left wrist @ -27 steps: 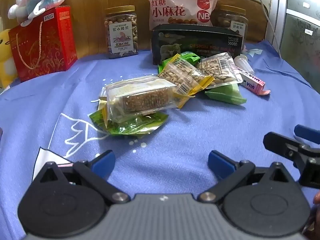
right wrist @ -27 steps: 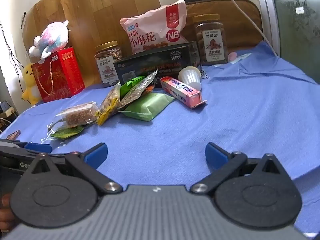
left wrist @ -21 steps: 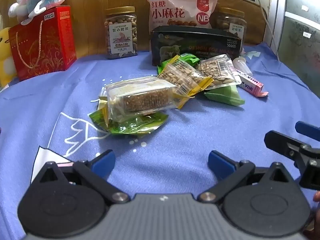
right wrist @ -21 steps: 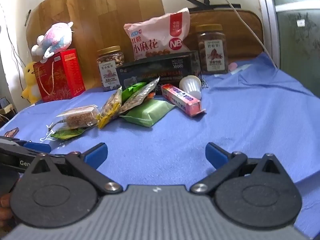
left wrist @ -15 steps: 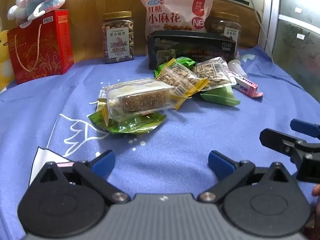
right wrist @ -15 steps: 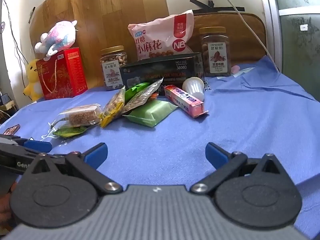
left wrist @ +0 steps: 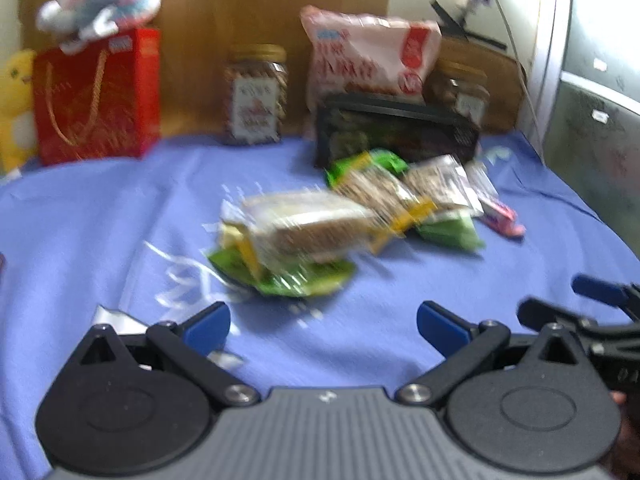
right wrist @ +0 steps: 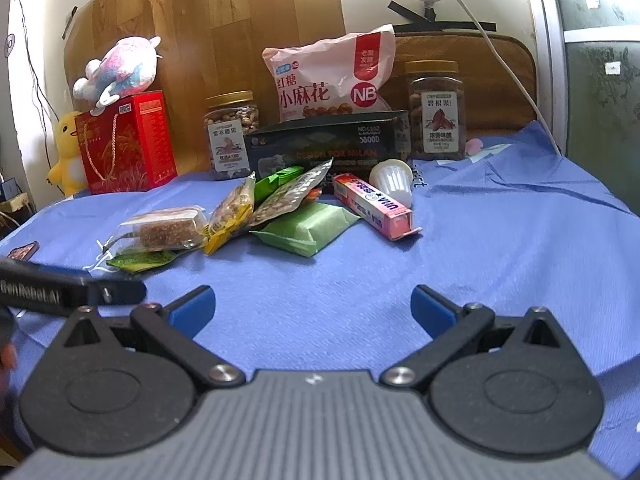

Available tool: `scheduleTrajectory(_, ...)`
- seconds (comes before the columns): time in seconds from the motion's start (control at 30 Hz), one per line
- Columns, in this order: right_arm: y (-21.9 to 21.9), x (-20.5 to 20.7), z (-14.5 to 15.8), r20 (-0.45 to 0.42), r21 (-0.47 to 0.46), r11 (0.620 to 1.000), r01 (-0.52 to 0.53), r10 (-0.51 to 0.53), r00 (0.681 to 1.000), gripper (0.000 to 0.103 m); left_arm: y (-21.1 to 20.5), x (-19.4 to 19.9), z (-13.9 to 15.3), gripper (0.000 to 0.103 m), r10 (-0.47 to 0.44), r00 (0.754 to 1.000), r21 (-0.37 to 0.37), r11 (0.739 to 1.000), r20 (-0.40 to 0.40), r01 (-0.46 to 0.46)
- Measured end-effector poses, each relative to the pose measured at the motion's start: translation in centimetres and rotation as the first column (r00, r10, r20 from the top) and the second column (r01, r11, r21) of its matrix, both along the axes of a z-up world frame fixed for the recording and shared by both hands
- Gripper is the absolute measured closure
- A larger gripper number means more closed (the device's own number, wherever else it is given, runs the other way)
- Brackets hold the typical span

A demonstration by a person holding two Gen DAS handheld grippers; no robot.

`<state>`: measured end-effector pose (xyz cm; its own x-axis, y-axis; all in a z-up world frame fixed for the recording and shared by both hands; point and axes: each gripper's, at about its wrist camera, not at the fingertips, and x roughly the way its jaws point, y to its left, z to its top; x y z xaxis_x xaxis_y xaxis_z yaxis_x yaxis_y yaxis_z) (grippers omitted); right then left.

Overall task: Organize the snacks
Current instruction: 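Move the left gripper toward the clear-wrapped sesame bar in the pile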

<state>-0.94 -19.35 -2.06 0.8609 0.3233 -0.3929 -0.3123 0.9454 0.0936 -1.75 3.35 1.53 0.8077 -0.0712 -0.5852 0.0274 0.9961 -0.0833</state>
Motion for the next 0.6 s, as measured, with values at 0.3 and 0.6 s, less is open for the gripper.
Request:
scheduleTrajectory(0.3,1.6,0.0,0.1,0.011,-0.048,0.998,-0.039,0.04,0.999,0.0,1.9,1.4,0.7,0.0,0.057,0.993,0.067,0.996,0.1,-0.063)
scheduleTrajectory(0.6,2.7,0.8,0.3,0.015,-0.082,0.996,-0.047,0.048,0.999,0.0,4.1,2.7,-0.2,0.0,0.108,0.984,0.064,0.991,0.144,-0.119)
